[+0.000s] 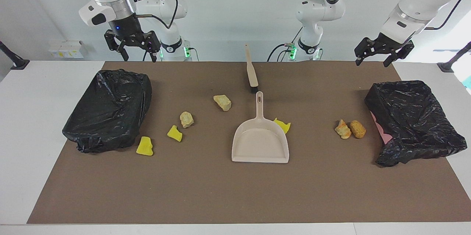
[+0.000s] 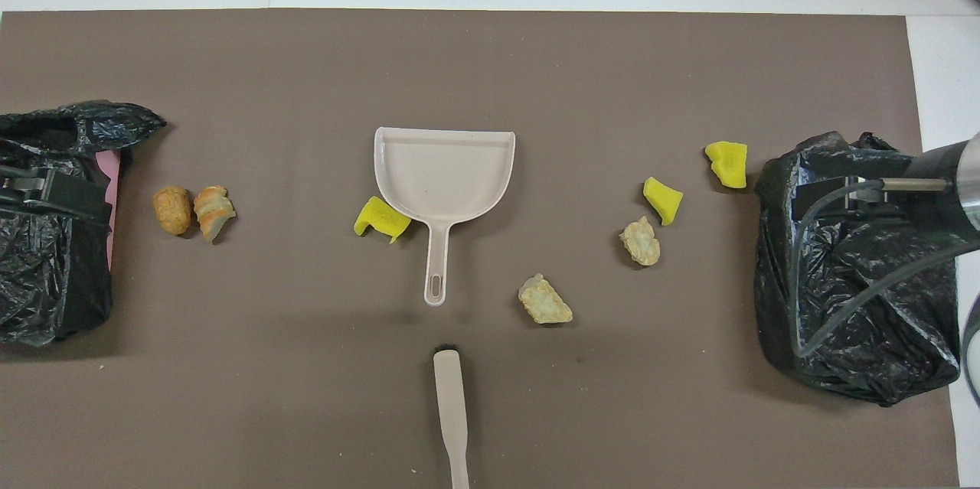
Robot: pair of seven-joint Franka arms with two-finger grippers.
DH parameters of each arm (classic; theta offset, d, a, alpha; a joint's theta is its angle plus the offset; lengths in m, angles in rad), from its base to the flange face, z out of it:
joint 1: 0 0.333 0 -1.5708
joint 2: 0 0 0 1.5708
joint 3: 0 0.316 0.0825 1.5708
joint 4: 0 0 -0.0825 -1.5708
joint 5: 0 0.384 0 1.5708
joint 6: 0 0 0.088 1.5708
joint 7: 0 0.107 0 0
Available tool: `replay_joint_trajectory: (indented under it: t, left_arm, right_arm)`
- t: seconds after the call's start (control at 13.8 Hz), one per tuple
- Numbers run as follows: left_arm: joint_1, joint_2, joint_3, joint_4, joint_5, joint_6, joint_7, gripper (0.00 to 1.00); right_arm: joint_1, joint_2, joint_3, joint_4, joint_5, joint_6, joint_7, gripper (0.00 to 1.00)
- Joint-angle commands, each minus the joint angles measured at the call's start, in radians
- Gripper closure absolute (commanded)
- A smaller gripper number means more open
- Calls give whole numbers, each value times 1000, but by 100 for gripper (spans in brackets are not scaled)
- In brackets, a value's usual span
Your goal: Sweep and dump trash in bin
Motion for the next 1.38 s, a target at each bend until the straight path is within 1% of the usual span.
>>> replay_joint_trajectory:
  t: [0.0, 0.36, 0.51, 0.65, 0.8, 0.94, 1.09, 1.16, 1.3]
  left_arm:
    - [-12, 12, 3, 23, 23, -15, 12, 0]
    - [-12, 9, 3, 20, 20, -12, 15, 0]
    - [-16, -1, 3, -2, 16, -6, 14, 0]
    - [-13, -5, 1, -2, 7, -6, 9, 0]
    - [-14, -9, 1, 0, 7, -6, 14, 0]
    - [-14, -8, 1, 1, 5, 17, 8, 0]
    - [-16, -20, 1, -26, -18, 49, 5, 0]
    - [-14, -24, 1, -48, -53, 51, 5, 0]
    - [-19, -26, -2, -98, -76, 80, 5, 0]
  right_arm:
    - [-9, -16, 2, -14, 18, -16, 5, 0]
    - [-9, -15, 1, -15, 18, -15, 6, 0]
    - [-16, -16, -7, -16, 17, -28, 3, 0]
    - [-19, -16, -10, -22, 17, -12, 6, 0]
    - [-8, -25, -8, -48, 17, -4, 23, 0]
    - [-5, -41, 1, -85, 17, 43, 23, 0]
    - [16, -41, 2, -105, 15, 83, 31, 0]
    - [21, -38, 2, -110, 14, 102, 60, 0]
    - [41, -18, 4, -107, 14, 116, 80, 0]
